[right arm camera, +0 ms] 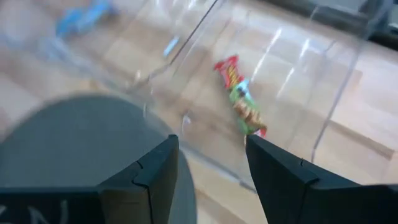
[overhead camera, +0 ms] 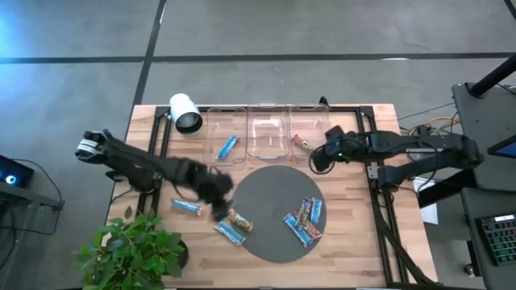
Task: Pick and place Granola Bars by type
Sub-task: Put the yellow granola bar into the middle bin, then put the blue granola bar into the left bin
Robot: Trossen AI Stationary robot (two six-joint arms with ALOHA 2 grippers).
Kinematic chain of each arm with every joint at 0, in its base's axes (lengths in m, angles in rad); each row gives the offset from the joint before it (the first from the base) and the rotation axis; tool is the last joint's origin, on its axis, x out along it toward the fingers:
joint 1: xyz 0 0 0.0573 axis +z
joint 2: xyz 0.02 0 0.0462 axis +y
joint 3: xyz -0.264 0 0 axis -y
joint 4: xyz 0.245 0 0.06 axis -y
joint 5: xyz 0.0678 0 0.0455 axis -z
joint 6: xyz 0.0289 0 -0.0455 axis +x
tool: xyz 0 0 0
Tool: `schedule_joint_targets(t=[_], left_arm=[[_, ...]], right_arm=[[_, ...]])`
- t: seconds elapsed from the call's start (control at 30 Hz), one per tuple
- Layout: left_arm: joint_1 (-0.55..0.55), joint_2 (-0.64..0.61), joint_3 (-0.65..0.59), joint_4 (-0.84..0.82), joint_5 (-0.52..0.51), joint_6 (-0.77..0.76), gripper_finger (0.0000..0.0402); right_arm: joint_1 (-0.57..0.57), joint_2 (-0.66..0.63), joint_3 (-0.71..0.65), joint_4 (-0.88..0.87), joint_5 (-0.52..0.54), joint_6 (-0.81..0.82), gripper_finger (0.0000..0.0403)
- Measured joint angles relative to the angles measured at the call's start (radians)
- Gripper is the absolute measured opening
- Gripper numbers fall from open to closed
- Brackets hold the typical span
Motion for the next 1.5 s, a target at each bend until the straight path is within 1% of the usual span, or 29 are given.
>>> schedule_joint_targets(t=[0.1, 0.17, 0.23, 0.3, 0.43, 0.53, 0.63, 0.77, 0.9, 1.03, 1.1, 1.2, 1.23, 1.3, 1.4, 1.5], left_arm=[[0.13, -0.018, 0.015, 0.203, -0.063, -0.082, 0.0104], [0.221, -0.005, 0.029, 0.294, -0.111, -0.112, 0.0103], [0.31, 0.029, 0.049, 0.376, -0.14, -0.13, 0.0103], [0.394, 0.082, 0.085, 0.452, -0.144, -0.137, 0.0103], [0.509, 0.231, 0.202, 0.457, -0.146, -0.119, 0.0103], [0.545, 0.355, 0.301, 0.431, -0.14, -0.095, 0.0105], [0.556, 0.452, 0.421, 0.318, -0.128, -0.031, 0.0111], [0.557, 0.531, 0.571, 0.105, -0.139, 0.131, 0.0121], [0.555, 0.537, 0.649, -0.011, -0.192, 0.228, 0.0128], [0.552, 0.497, 0.665, -0.086, -0.245, 0.319, 0.013], [0.546, 0.46, 0.663, -0.112, -0.211, 0.364, 0.0131], [0.51, 0.388, 0.661, -0.181, -0.094, 0.429, 0.0131], [0.484, 0.366, 0.659, -0.197, -0.074, 0.45, 0.0131], [0.428, 0.313, 0.645, -0.218, -0.067, 0.481, 0.0131], [0.333, 0.246, 0.613, -0.219, -0.068, 0.492, 0.0131], [0.233, 0.186, 0.566, -0.212, -0.075, 0.489, 0.0131]], right_arm=[[0.0, -0.037, 0.0, 0.004, 0.059, 0.061, 0.0178], [0.0, -0.056, 0.0, 0.005, 0.093, 0.082, 0.0178], [0.001, -0.068, 0.0, 0.006, 0.123, 0.098, 0.0178], [0.001, -0.073, 0.0, 0.007, 0.131, 0.11, 0.0178], [0.001, -0.068, -0.001, 0.006, 0.134, 0.122, 0.0178], [0.001, -0.06, -0.003, 0.005, 0.134, 0.126, 0.0178], [0.001, -0.052, -0.004, 0.004, 0.13, 0.129, 0.0178], [0.001, -0.049, -0.004, -0.006, 0.126, 0.14, 0.0178], [0.002, -0.049, -0.006, -0.032, 0.123, 0.116, 0.0178], [0.001, -0.049, -0.008, -0.067, 0.089, 0.039, 0.0178], [0.001, -0.049, -0.011, -0.08, 0.018, -0.034, 0.0178], [0.003, -0.037, -0.021, -0.081, -0.145, -0.16, 0.0178], [0.006, -0.028, -0.026, -0.079, -0.208, -0.198, 0.0178], [0.019, -0.003, -0.039, -0.078, -0.309, -0.264, 0.0178], [0.053, 0.053, -0.058, -0.072, -0.391, -0.36, 0.0178], [0.114, 0.118, -0.069, -0.068, -0.426, -0.486, 0.0178]])
